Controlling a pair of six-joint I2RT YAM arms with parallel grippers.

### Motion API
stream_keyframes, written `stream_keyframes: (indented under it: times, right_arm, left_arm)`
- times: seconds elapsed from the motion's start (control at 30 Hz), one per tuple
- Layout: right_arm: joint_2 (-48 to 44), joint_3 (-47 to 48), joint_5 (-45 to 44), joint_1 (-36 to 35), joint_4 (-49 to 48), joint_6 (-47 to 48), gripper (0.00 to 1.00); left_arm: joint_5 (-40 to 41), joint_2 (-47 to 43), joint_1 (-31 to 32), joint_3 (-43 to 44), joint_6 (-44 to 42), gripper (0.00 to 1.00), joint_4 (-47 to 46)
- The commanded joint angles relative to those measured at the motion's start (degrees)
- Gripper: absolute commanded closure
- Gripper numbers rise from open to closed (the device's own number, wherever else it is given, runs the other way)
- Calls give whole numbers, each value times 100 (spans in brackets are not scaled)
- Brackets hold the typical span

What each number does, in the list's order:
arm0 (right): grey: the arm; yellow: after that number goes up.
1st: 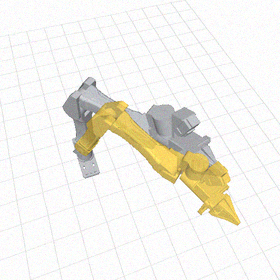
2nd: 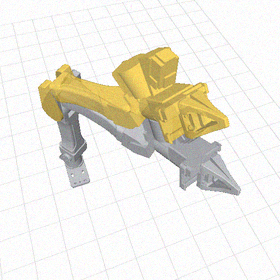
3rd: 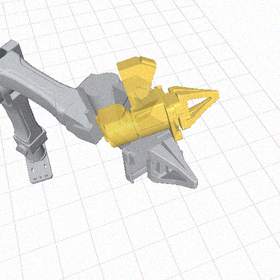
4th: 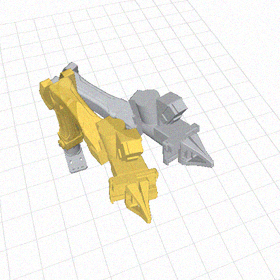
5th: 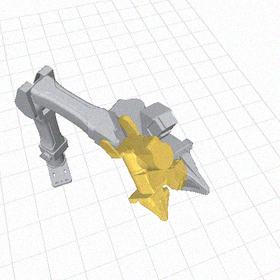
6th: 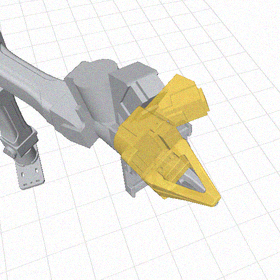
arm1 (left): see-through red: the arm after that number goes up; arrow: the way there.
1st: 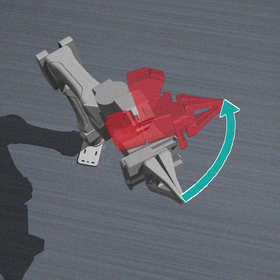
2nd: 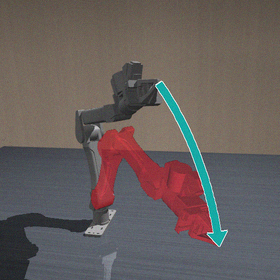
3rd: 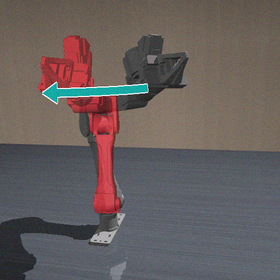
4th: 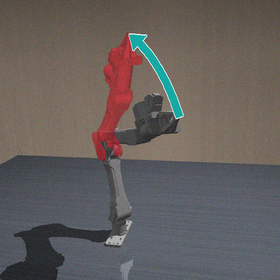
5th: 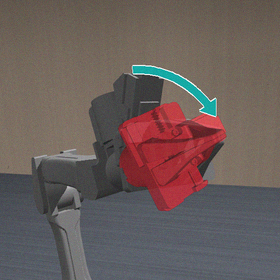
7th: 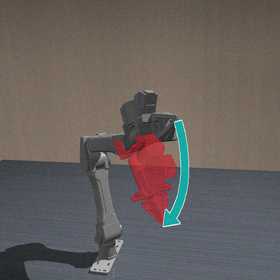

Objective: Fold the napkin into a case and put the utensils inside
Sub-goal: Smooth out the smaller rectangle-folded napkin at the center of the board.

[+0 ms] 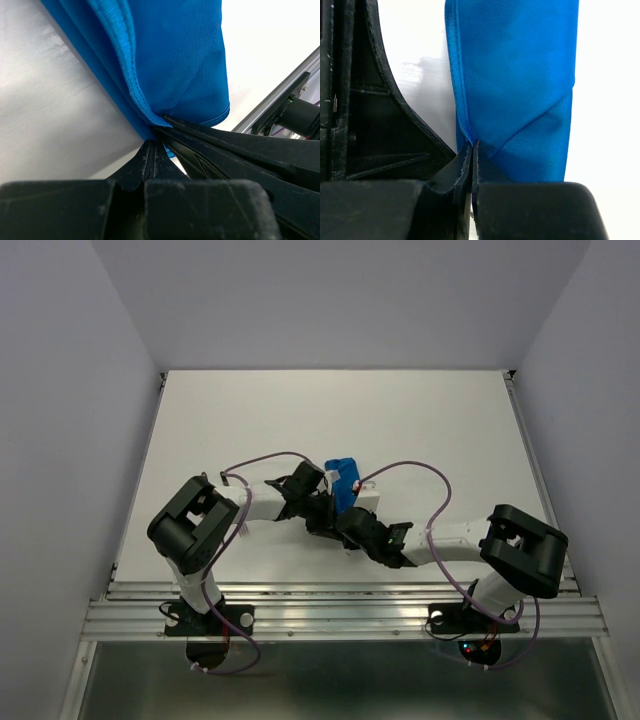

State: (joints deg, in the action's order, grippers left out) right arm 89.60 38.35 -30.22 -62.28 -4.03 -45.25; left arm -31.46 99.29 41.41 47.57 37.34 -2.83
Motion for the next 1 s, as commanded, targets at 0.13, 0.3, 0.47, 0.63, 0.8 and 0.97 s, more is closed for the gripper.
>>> stream_keyframes:
  times: [0.13, 0.3, 0.47, 0.63, 0.8, 0.97]
  right_arm:
    - [67, -257, 156, -47, -501, -45, 97]
    - [-39, -346, 174, -47, -555, 78, 97]
    - [-22, -310, 235, -47, -555, 157, 97]
    - [-4, -293, 271, -47, -563, 140, 97]
    - [-22, -284, 280, -47, -555, 166, 97]
    - [-4, -258, 280, -47, -555, 175, 97]
  left_arm:
    - [184, -1006, -255, 410, -516, 100, 1037]
    - [273, -1061, -819, 841, -763, 100, 1276]
    - [-8, -438, -915, 1342, -720, 100, 908]
    - [-157, 99, -907, 1781, -526, 100, 644]
    - [-370, 425, -854, 1949, -570, 100, 608]
    - [104, 723, -845, 2116, -754, 100, 1055]
